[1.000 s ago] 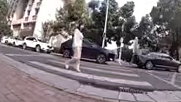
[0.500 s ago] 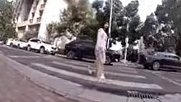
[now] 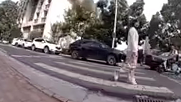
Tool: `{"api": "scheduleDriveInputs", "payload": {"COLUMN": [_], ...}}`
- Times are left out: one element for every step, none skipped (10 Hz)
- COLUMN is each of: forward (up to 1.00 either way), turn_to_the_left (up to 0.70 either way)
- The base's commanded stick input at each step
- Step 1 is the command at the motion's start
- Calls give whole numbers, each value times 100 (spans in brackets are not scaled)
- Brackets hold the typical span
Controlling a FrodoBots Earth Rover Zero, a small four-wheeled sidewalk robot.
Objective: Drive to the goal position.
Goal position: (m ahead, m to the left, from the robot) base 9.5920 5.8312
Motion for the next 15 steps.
{"api": "scheduleDriveInputs", "payload": {"forward": [45, 45, 45, 45, 45, 45, 45, 45, 45, 37, 16, 0, -6, -38, -45], "turn_to_the_left": [27, 27, 27, 27, 27, 27, 27, 27, 27, 22, 10, 0, 0, 0, 0]}}
